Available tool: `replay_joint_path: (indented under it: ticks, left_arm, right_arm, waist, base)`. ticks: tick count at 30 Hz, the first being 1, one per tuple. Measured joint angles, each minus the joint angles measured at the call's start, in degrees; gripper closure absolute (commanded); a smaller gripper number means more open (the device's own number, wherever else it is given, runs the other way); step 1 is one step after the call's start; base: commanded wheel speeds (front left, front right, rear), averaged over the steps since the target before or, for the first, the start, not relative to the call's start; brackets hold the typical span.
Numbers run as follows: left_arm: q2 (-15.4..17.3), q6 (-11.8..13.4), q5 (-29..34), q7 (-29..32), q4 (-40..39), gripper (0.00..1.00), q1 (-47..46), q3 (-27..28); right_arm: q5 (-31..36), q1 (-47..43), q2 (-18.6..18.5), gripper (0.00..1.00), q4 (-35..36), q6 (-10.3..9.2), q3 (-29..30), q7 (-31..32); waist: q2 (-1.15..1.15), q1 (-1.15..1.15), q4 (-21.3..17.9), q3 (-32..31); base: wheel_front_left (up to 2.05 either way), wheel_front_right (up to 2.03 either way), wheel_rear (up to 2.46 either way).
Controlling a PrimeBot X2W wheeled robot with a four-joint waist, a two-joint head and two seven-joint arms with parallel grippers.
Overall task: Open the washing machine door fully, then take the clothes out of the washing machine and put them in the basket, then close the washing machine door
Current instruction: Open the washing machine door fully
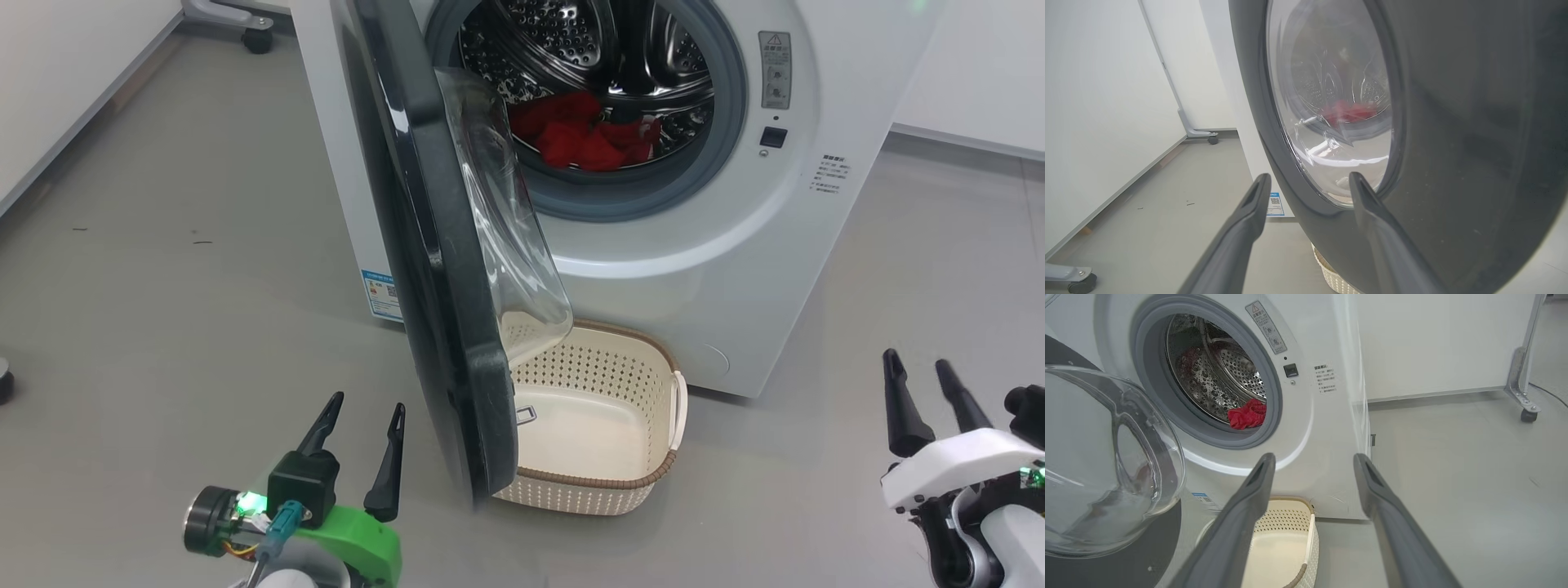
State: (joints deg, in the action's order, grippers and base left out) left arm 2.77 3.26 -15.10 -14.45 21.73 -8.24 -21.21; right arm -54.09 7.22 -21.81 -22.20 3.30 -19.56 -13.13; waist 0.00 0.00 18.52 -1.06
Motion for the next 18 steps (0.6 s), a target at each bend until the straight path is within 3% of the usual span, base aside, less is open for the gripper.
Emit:
replay_joint_path:
  ticks: [4,8,12,18]
  left_arm:
    - [0.19,0.03,0.00,0.00,0.00,0.00,0.07,0.49]
    - [0.35,0.04,0.00,0.00,0.04,0.00,0.15,0.62]
    - [0.34,0.04,0.00,0.00,0.12,0.00,0.27,0.55]
    - [0.35,0.05,0.00,0.01,0.12,0.00,0.32,0.83]
  right_arm:
    - [8.86,0.02,-2.21,0.00,0.85,-3.21,-2.14,-4.83]
    - [16.95,0.25,-4.78,0.00,2.54,-6.33,-3.74,-3.02]
    - [20.98,0.18,-5.20,0.00,4.20,-9.27,-3.75,-2.21]
    - [22.97,-1.60,-1.36,0.00,8.90,-10.03,0.88,-1.78]
  waist:
    - [0.00,0.00,-0.39,-0.37]
    - [0.00,0.00,-0.89,-0.70]
    - [0.00,0.00,-1.12,-0.90]
    - [0.00,0.00,-1.43,-0.99]
  base:
    - [0.00,0.00,0.00]
    - [0.00,0.00,0.00]
    - [0.00,0.00,0.00]
    - [0.00,0.00,0.00]
